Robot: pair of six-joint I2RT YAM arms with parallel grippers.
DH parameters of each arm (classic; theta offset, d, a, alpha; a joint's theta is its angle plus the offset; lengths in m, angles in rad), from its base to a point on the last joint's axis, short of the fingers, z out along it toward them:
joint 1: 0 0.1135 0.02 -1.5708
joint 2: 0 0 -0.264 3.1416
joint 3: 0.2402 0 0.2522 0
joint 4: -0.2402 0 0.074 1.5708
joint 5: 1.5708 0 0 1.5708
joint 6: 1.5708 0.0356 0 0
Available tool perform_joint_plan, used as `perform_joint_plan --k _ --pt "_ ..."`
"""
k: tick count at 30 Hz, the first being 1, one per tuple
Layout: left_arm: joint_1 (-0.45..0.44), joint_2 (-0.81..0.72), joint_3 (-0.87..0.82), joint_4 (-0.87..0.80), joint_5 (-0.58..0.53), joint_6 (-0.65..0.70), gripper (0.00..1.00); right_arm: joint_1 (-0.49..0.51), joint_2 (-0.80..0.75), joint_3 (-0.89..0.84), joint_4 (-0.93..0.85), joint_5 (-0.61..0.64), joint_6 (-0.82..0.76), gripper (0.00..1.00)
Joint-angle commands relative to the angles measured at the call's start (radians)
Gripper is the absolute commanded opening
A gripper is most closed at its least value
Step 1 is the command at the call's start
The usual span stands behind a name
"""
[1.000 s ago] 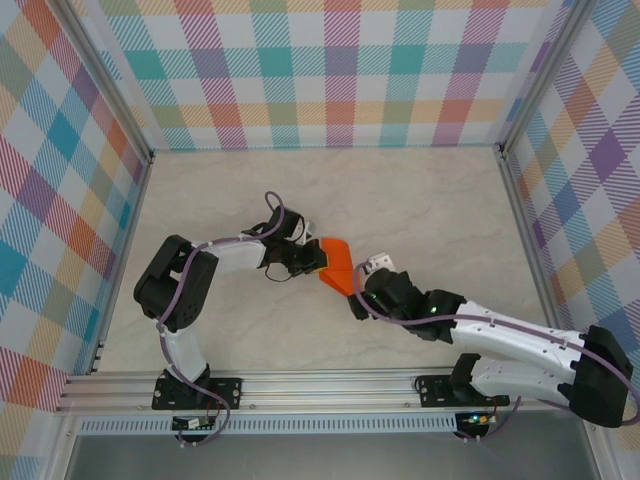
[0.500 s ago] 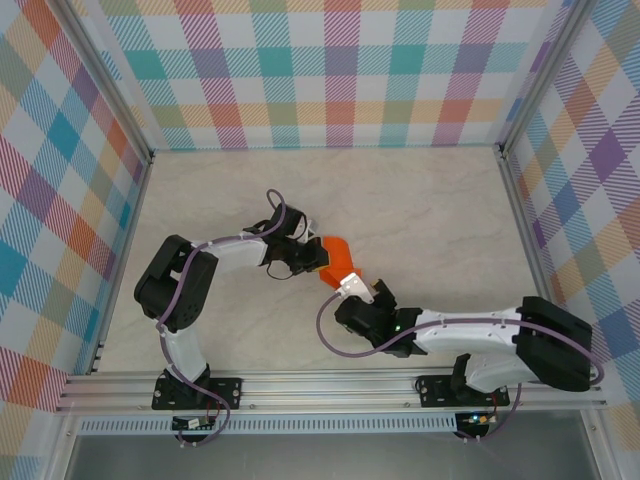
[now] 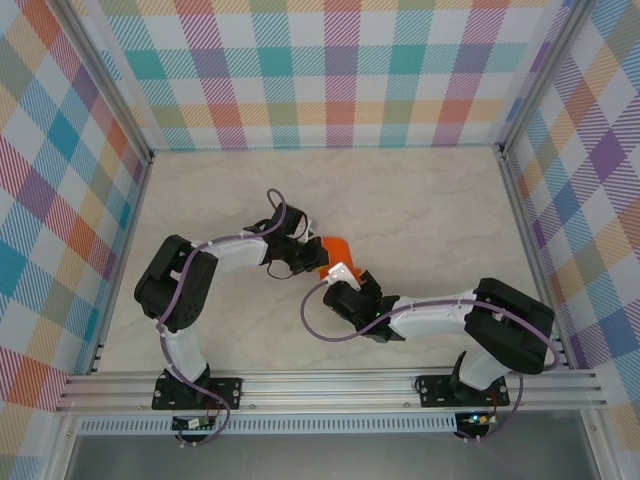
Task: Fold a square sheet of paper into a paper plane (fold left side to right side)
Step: Fourth fold the wing at the center of the table.
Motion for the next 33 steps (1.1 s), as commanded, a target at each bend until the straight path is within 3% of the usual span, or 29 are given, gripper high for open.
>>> perform_joint_plan --k 1,24,28,33 --pt "-0.015 -0.003 0.033 -0.037 -0.002 0.005 0.0 -0.014 0.044 0.038 0.049 -0.021 -0.035 0.72" --pt "-0.017 -0.012 0.066 -0.08 -0.005 0.023 0.0 -0.07 0.087 0.048 0.027 -0.034 0.008 0.41" --pt "-0.017 -0.019 0.078 -0.098 -0.012 0.033 0.12 -0.069 0.088 0.045 0.022 -0.035 0.011 0.35" --pt "-0.015 -0.032 0.095 -0.128 -0.025 0.051 0.19 -0.069 0.095 0.047 0.018 -0.041 0.011 0.3"
